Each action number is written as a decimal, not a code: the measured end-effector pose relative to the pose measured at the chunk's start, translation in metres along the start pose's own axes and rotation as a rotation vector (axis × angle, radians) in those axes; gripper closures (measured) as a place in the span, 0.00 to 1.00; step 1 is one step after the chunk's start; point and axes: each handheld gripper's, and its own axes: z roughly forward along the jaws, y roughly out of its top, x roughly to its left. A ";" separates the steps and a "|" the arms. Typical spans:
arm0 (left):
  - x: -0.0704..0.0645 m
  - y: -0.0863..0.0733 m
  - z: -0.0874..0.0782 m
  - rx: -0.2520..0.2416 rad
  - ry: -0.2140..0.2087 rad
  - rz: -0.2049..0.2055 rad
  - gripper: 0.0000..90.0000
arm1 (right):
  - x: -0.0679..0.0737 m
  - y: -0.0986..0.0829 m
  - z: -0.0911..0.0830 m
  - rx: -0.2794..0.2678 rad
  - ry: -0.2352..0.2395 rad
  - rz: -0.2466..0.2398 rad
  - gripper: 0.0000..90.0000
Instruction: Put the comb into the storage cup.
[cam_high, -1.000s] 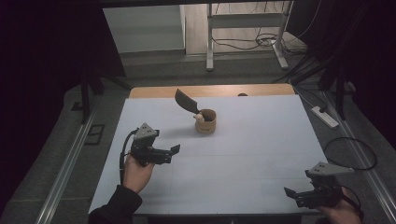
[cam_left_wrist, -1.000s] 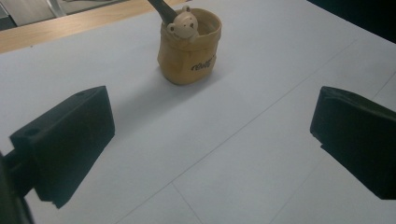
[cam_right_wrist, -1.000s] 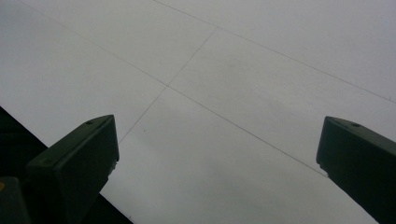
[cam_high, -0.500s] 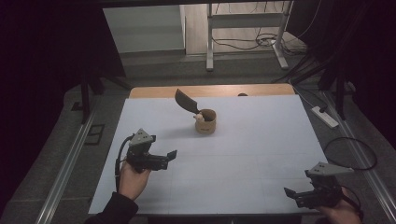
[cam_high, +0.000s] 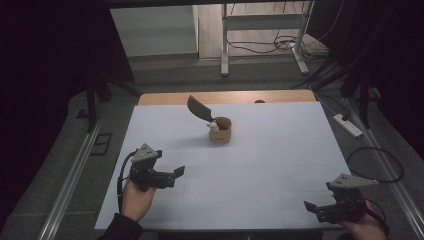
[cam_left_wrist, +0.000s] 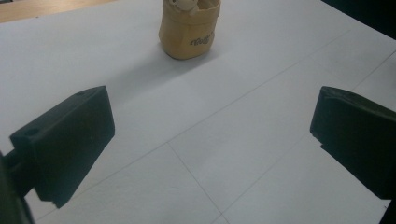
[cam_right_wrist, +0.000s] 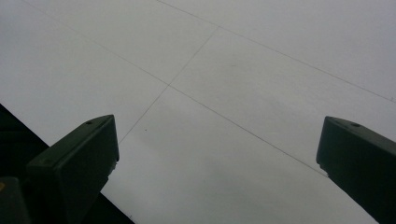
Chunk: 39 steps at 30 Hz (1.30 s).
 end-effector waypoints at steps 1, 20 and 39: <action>0.000 -0.001 -0.001 0.001 0.000 -0.002 0.00 | 0.000 0.000 0.000 0.000 0.000 0.000 0.00; -0.001 -0.020 -0.023 0.009 0.040 -0.021 0.00 | 0.000 0.000 0.000 0.002 -0.005 -0.001 0.00; -0.004 -0.040 -0.040 0.015 0.074 -0.035 0.00 | 0.001 0.000 0.000 0.004 -0.010 -0.004 0.00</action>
